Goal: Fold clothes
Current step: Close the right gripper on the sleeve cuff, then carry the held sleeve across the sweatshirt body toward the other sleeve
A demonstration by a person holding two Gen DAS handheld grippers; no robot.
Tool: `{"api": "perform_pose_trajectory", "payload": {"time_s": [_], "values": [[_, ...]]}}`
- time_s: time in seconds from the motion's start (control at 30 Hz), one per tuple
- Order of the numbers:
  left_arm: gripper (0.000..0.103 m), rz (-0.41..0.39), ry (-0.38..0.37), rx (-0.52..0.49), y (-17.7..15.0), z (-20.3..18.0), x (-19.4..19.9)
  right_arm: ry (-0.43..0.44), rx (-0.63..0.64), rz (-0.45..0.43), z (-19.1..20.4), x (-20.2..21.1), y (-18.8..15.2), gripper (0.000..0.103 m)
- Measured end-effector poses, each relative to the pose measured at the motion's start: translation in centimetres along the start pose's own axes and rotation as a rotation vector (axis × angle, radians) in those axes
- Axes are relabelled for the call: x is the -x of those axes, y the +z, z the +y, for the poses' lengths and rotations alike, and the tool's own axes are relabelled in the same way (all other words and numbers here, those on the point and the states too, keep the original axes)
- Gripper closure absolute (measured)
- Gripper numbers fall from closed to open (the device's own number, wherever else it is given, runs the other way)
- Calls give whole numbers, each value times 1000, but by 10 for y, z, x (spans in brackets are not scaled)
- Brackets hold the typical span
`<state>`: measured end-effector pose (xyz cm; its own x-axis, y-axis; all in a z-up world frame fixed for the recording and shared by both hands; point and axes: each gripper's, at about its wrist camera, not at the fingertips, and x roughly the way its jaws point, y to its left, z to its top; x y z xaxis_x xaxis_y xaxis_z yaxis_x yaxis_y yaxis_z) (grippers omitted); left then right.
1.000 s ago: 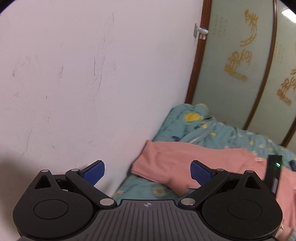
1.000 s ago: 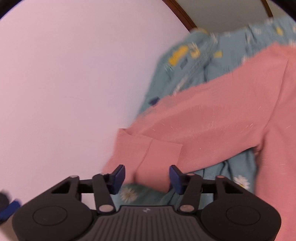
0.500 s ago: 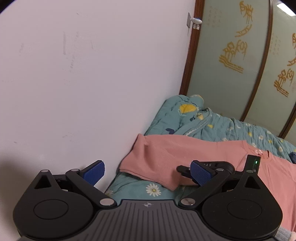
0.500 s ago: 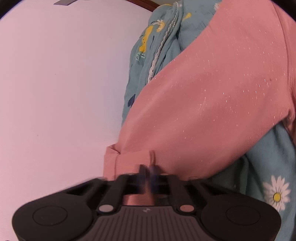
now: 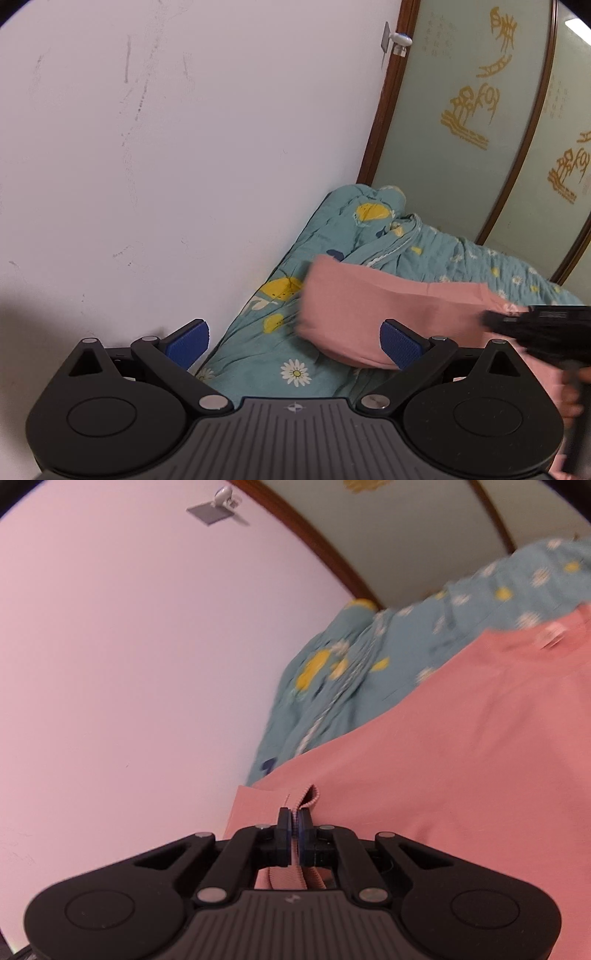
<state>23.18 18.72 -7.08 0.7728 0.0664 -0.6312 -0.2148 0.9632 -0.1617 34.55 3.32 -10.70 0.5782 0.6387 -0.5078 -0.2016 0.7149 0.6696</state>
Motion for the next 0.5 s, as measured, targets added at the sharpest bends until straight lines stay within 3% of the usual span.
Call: {"api": "perform_pose_trajectory", "payload": {"time_s": [0.13, 0.27, 0.37, 0.5], "values": [[3, 21, -18, -14, -3, -9, -5, -125, -10, -19, -38, 37, 2, 100], [3, 15, -23, -58, -5, -21, -4, -219, -91, -4, -87, 39, -12, 100], [3, 13, -15, -88, -8, -28, -6, -238, -168, -18, -114, 32, -25, 95], [3, 21, -5, -109, -10, -32, -10, -201, -274, -51, -134, 30, -37, 73]]}}
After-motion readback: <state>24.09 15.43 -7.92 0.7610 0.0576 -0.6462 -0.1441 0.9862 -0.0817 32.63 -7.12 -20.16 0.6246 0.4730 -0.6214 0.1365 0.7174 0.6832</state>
